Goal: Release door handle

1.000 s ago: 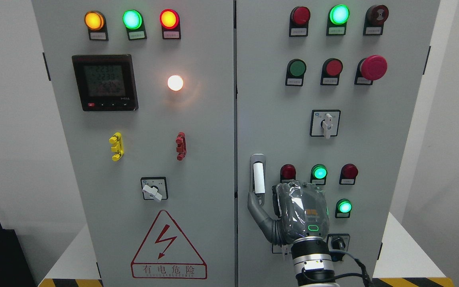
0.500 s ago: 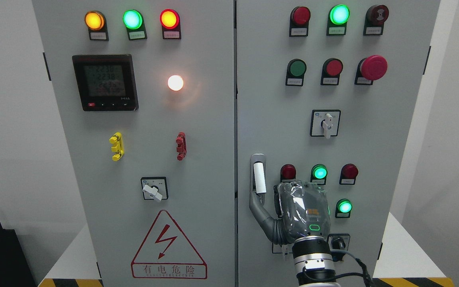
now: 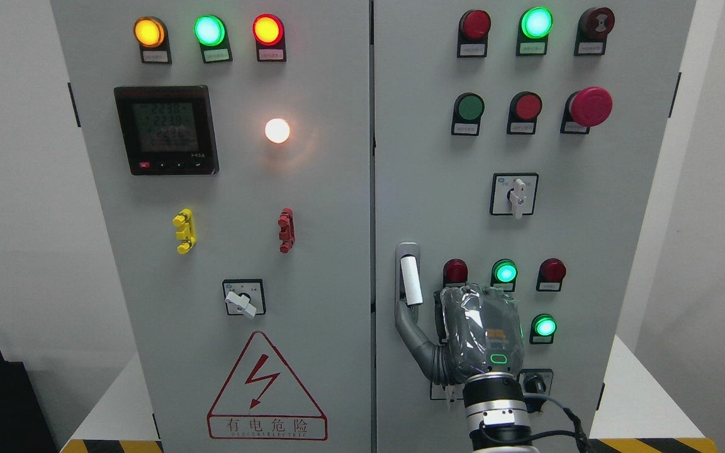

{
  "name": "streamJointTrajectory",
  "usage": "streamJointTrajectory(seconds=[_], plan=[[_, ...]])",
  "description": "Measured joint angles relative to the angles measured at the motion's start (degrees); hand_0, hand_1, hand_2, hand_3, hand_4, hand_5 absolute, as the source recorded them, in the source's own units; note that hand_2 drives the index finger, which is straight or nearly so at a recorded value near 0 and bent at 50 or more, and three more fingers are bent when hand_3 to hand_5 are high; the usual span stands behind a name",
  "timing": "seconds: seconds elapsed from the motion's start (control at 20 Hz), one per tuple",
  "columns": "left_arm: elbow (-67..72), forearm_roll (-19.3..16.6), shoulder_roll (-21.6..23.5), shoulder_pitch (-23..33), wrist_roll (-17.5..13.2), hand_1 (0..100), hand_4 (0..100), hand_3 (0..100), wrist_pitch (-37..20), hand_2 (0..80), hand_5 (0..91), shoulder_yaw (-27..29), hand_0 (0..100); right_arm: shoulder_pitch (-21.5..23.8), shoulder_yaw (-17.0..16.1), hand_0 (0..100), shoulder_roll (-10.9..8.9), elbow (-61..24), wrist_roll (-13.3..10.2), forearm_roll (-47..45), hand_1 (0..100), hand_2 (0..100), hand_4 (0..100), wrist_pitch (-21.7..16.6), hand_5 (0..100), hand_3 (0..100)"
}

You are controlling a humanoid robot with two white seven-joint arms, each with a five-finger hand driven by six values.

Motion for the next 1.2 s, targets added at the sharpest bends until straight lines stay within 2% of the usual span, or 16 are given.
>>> streamJointTrajectory(seconds=[1.2], plan=[[0.0,0.0,0.0,0.0,0.0,39,0,0,0.0,0.0,0.0,0.0,12,0.4,-1.3,45,-0.43,-0.6,-0.5,0.1,14,100,99,0.0,94,100]])
